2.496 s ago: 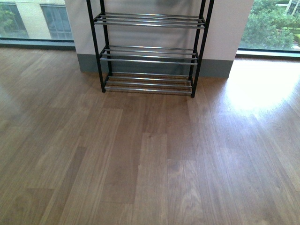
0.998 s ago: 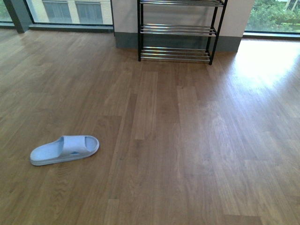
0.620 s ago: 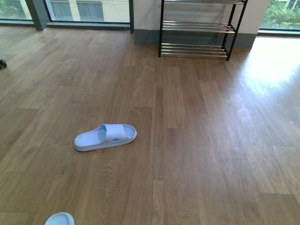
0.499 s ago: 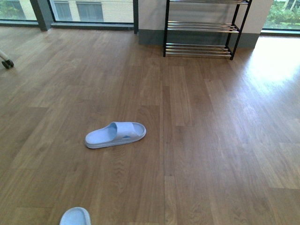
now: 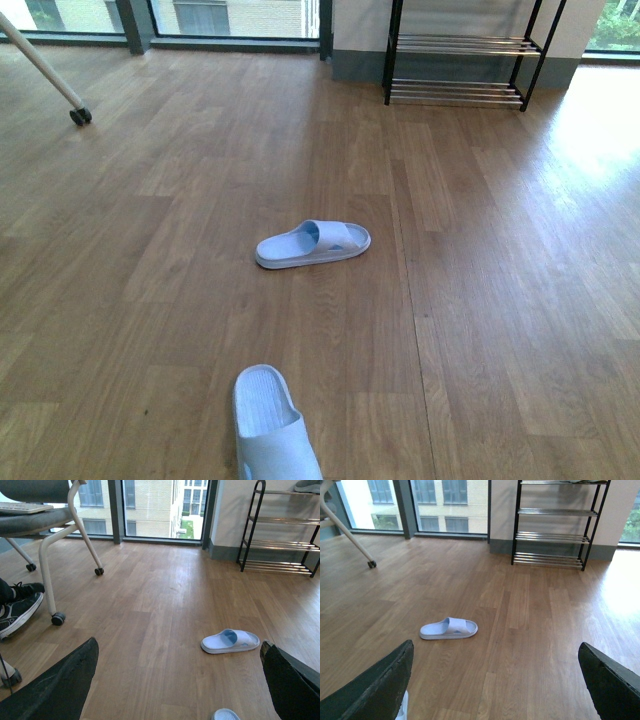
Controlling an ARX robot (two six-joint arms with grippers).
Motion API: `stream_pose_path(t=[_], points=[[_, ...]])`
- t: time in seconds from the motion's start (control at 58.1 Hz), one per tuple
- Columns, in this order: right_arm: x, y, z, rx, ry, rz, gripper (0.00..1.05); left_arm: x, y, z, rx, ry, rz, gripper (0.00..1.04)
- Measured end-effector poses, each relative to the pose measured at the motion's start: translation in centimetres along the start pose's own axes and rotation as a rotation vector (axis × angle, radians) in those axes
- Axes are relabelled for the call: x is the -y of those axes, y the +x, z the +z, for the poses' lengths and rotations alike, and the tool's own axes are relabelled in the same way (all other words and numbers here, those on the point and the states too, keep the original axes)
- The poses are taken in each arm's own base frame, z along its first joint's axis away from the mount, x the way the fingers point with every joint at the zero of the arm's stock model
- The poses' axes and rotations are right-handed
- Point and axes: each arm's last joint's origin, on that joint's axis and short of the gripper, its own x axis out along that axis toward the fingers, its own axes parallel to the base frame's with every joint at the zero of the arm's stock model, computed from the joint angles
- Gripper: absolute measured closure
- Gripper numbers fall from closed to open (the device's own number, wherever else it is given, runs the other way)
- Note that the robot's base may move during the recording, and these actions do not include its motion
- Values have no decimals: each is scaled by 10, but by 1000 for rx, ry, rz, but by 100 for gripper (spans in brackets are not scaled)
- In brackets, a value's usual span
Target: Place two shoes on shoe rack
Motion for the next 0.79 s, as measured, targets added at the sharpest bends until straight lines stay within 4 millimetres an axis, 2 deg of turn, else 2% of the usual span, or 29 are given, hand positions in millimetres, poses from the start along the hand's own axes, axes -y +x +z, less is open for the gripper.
stream_pose_path(t=[0.792], points=[[0, 0, 0, 0, 0, -3, 9, 0, 0, 0, 0, 0, -2, 9]])
